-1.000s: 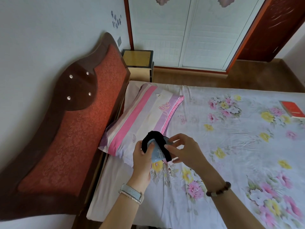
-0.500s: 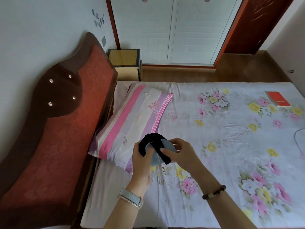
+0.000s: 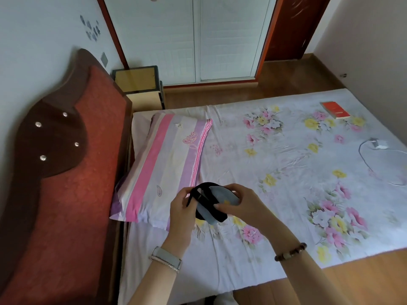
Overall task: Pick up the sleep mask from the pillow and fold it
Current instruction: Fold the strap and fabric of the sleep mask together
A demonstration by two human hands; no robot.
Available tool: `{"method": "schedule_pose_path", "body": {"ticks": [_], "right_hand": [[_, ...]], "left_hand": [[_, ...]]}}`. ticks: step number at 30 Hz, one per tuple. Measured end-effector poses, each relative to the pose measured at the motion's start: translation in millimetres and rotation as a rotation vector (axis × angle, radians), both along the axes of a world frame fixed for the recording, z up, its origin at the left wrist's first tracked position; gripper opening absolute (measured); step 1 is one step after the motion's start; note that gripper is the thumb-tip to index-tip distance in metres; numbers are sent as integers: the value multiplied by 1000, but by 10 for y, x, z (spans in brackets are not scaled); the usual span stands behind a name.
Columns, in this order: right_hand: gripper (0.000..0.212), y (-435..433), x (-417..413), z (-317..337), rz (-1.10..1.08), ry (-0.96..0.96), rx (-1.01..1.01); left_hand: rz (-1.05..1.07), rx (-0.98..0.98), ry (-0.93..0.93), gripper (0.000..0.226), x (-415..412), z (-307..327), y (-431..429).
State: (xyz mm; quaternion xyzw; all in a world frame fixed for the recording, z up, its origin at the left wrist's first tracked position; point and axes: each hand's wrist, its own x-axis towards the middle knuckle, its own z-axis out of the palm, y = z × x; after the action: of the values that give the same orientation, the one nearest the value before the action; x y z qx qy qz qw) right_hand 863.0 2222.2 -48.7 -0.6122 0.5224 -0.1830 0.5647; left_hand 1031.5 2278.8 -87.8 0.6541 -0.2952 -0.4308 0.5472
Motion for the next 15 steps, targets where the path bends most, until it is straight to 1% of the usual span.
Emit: {"method": "schedule_pose_path", "body": {"ticks": [5,7,8,10,11,15], "right_hand": [[33,204,24,51,-81,7,-54],[33,274,7,79,-101,1,-63],[33,312,-7,101,-109,12,-81],[30,387,-39,147,-149,50,-140],[29,425,-61,166,-185,64,-179],[28,577,-188,247,-305,32,-381]], "left_hand": [[-29,58,136,21,56,19,96],[-96,65,239,9,87,39,157],[-145,66,305,10,103,48,189],[-224,85,443,24,144,70,229],[-246,103,504,26,150,79,237],[-287,273,749,32,79,144,260]]}}
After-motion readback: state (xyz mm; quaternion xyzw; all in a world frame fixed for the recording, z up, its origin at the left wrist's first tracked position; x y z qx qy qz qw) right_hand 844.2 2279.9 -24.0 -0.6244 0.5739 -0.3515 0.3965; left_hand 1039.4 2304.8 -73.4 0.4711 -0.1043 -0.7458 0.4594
